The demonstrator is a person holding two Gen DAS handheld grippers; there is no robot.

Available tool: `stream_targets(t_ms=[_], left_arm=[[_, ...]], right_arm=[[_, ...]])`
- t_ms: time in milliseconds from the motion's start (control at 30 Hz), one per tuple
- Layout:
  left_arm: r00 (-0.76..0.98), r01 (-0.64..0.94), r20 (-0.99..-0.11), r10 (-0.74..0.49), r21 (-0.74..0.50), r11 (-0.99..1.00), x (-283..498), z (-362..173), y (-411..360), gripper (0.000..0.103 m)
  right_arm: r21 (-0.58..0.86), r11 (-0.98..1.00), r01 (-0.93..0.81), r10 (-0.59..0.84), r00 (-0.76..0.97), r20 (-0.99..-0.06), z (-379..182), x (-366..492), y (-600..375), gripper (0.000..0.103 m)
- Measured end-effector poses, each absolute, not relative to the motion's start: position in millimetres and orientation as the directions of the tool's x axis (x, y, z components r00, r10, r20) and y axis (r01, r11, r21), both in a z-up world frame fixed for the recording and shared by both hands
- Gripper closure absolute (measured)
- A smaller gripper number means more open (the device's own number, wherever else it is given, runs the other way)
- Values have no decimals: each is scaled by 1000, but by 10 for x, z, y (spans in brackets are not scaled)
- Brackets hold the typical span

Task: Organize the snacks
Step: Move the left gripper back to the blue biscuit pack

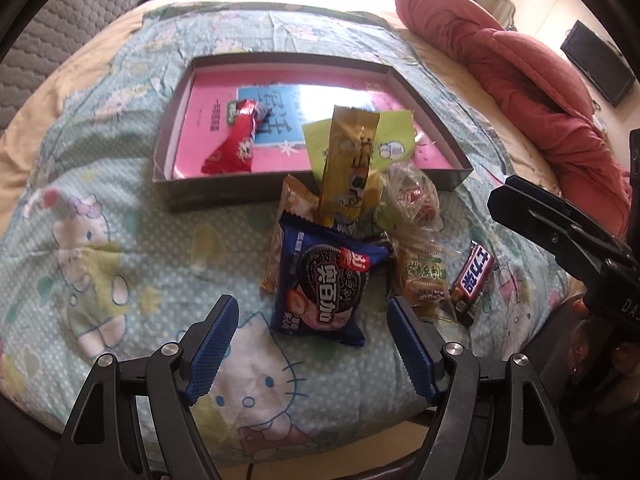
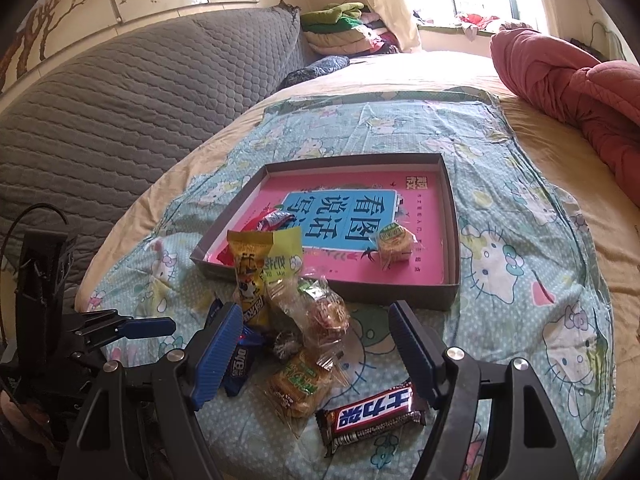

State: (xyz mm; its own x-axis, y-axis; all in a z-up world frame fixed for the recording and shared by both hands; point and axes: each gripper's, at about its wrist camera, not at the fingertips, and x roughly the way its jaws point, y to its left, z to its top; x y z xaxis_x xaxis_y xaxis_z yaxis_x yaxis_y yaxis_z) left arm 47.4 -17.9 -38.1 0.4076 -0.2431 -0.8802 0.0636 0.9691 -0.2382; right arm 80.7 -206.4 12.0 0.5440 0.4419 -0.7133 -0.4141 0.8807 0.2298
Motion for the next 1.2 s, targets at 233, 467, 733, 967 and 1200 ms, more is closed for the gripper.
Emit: stream_targets(t_ms=[233, 467, 733, 967, 1200], left_arm=[[377, 67, -885, -273, -268, 961, 503, -501, -198, 25], [362, 56, -888, -284, -283, 957, 526, -579, -179, 25], [368, 41, -881, -297, -304, 952, 575, -617, -137, 25], [368, 46, -882, -294, -299, 953, 645, -673, -170, 25], [368, 45, -881, -298, -303, 952, 686, -713, -187, 25]], right_arm=[[201, 883, -424, 417, 513, -751, 0, 853, -1987, 28], [179, 890, -420, 389, 493, -778, -101, 890, -1946, 28], [165, 895, -414, 366, 473, -801, -226, 971, -1884, 28], [205, 901, -382, 371, 435, -821, -380, 1119, -1872, 28], [211, 904, -372, 367, 421, -830, -497, 1237, -1835, 29]])
